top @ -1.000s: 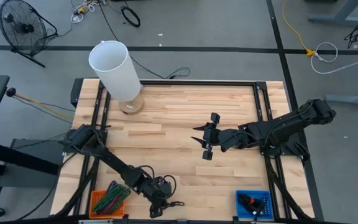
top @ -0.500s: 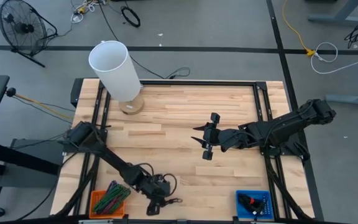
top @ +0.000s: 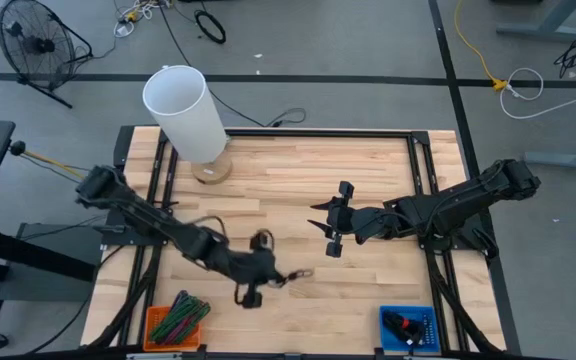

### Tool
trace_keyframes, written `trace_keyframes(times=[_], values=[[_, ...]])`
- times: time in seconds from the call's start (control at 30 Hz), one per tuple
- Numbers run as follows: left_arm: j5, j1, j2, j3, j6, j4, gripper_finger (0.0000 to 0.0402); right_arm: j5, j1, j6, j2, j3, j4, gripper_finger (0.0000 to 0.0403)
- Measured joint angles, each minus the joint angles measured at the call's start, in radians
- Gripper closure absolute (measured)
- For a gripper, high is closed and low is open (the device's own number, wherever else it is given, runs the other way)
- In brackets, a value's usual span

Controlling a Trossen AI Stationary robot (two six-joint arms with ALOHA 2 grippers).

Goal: Pick & Place USB Port
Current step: Put the black charger cable into the blue bin

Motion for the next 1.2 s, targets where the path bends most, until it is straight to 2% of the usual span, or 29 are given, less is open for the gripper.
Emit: trace_keyframes(times=[0.2, 0.37, 0.53, 0.73, 1.2], values=[[-0.196, 0.000, -0.186, 0.001, 0.160, -0.003, 0.0398, 0.000, 0.000, 0.000, 0.000, 0.000, 0.008, 0.0239], [-0.342, 0.012, -0.265, 0.002, 0.329, 0.061, 0.0398, -0.038, 0.000, 0.000, 0.000, 0.000, 0.091, 0.0239], [-0.348, 0.048, -0.271, 0.002, 0.448, 0.152, 0.0398, -0.126, 0.002, -0.032, 0.000, 0.000, 0.256, 0.0239], [-0.348, 0.102, -0.271, 0.002, 0.451, 0.154, 0.0397, -0.282, 0.002, -0.086, 0.000, 0.000, 0.388, 0.0239], [-0.313, 0.110, -0.271, 0.002, 0.451, 0.176, 0.0397, -0.286, -0.005, -0.113, 0.000, 0.000, 0.518, 0.0239]])
